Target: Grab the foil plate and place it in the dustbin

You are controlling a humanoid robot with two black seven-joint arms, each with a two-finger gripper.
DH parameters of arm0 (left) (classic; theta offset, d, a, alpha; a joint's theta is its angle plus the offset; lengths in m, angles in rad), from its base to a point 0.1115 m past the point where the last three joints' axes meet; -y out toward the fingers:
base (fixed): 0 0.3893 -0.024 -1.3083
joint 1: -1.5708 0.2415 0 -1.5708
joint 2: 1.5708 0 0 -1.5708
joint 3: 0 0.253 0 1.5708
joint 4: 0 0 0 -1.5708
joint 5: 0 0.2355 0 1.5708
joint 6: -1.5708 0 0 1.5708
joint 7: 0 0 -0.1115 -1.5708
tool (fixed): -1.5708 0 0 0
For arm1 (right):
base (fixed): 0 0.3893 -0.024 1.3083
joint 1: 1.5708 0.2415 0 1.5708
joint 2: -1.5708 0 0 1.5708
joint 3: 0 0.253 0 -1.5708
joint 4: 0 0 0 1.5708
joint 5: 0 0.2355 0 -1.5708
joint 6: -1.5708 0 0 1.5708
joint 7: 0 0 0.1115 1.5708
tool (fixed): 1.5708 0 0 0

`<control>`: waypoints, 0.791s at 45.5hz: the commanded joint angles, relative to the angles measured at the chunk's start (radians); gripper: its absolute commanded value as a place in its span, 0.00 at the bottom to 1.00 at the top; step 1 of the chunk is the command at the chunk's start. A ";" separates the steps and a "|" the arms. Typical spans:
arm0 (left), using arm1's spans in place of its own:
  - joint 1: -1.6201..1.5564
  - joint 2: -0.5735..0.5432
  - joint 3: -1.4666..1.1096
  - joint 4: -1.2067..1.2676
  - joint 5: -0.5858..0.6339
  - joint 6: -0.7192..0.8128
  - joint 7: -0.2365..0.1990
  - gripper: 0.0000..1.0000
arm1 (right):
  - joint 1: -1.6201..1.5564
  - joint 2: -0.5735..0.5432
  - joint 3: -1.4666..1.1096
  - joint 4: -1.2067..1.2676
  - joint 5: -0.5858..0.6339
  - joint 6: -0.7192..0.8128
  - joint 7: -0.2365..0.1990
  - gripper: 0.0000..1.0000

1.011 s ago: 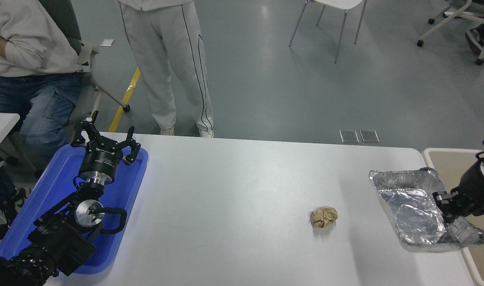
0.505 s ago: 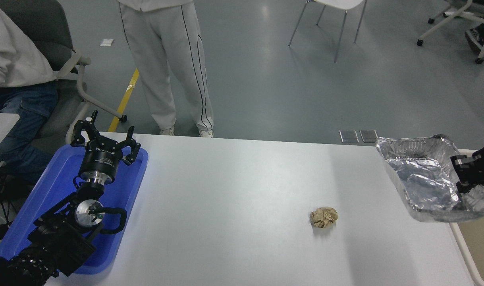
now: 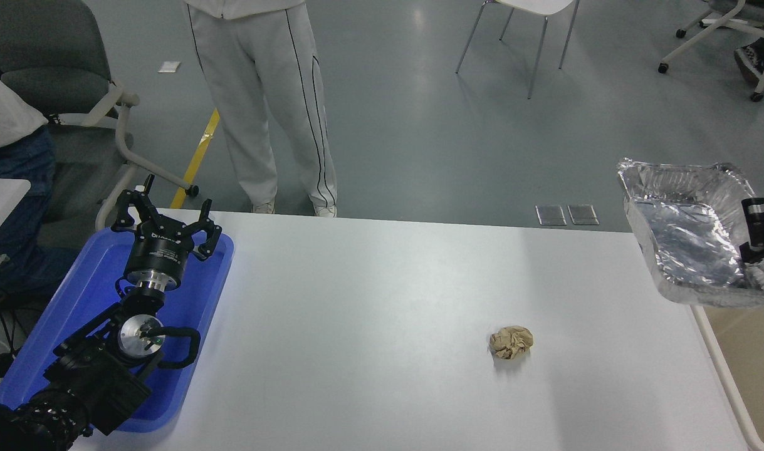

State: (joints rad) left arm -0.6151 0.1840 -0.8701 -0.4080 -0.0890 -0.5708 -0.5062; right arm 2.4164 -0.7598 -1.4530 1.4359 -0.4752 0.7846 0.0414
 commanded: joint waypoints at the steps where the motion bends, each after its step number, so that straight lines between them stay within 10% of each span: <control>1: 0.000 0.000 0.000 0.000 0.000 0.000 0.000 1.00 | 0.046 -0.073 -0.082 -0.009 0.000 0.001 0.000 0.00; 36: 0.000 0.000 0.000 0.000 0.000 0.000 0.000 1.00 | -0.011 -0.273 -0.195 -0.222 -0.071 0.001 -0.006 0.00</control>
State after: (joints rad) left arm -0.6151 0.1838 -0.8701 -0.4081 -0.0889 -0.5707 -0.5062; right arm 2.4767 -0.9676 -1.6494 1.3043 -0.5311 0.7854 0.0371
